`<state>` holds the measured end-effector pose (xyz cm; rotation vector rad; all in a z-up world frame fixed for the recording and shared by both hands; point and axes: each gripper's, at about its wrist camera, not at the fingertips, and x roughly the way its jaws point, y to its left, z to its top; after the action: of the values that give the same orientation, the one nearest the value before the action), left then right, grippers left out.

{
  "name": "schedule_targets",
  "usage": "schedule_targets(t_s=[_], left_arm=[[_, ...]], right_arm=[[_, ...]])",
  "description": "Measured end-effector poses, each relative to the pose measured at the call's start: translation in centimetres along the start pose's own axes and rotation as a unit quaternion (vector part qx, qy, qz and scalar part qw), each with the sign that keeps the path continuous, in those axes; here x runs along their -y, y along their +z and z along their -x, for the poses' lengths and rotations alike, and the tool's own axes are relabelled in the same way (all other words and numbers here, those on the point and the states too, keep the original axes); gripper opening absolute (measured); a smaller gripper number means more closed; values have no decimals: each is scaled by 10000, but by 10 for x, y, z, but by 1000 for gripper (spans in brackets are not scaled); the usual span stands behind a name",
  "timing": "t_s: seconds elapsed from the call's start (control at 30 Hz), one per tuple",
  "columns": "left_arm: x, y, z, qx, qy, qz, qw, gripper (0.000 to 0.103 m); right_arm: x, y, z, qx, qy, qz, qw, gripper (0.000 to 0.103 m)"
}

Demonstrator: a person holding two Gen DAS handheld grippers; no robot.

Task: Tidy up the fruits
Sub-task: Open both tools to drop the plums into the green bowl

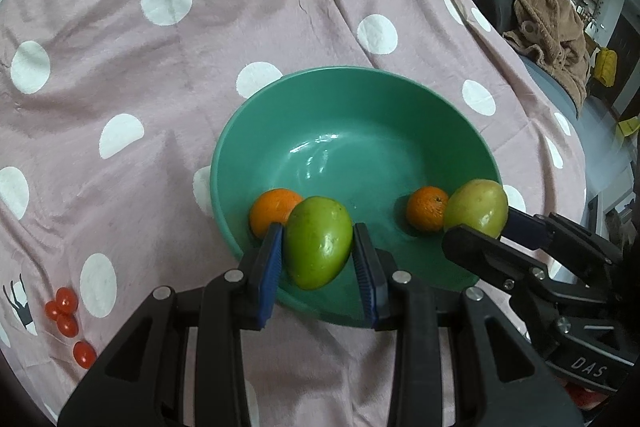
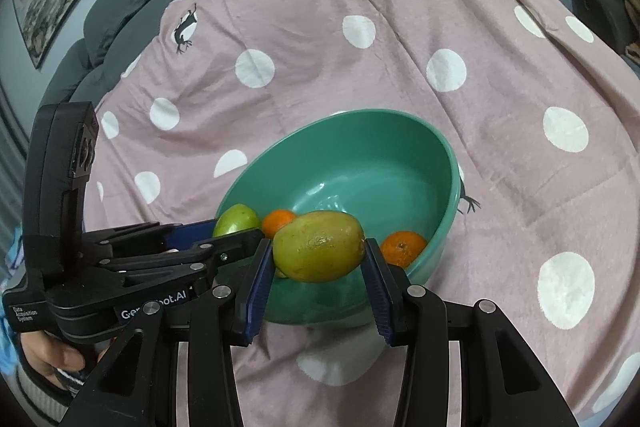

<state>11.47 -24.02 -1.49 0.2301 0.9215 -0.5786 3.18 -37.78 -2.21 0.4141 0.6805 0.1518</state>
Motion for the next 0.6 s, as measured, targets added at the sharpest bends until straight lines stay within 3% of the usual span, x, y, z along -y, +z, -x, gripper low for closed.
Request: schedule_targets(t_s=[0.3, 0.47, 0.6], left_arm=[[-2, 0, -6, -64, -6, 45, 10000, 33], [-1, 1, 0, 76, 30, 56, 10000, 58], [-4, -1, 10, 178, 53, 120, 9998, 63]], right_arm=[[-3, 3, -3, -38, -119, 97, 9999, 46], [-5, 4, -4, -62, -242, 134, 9996, 46], [-5, 4, 0, -31, -322, 89, 9994, 46]])
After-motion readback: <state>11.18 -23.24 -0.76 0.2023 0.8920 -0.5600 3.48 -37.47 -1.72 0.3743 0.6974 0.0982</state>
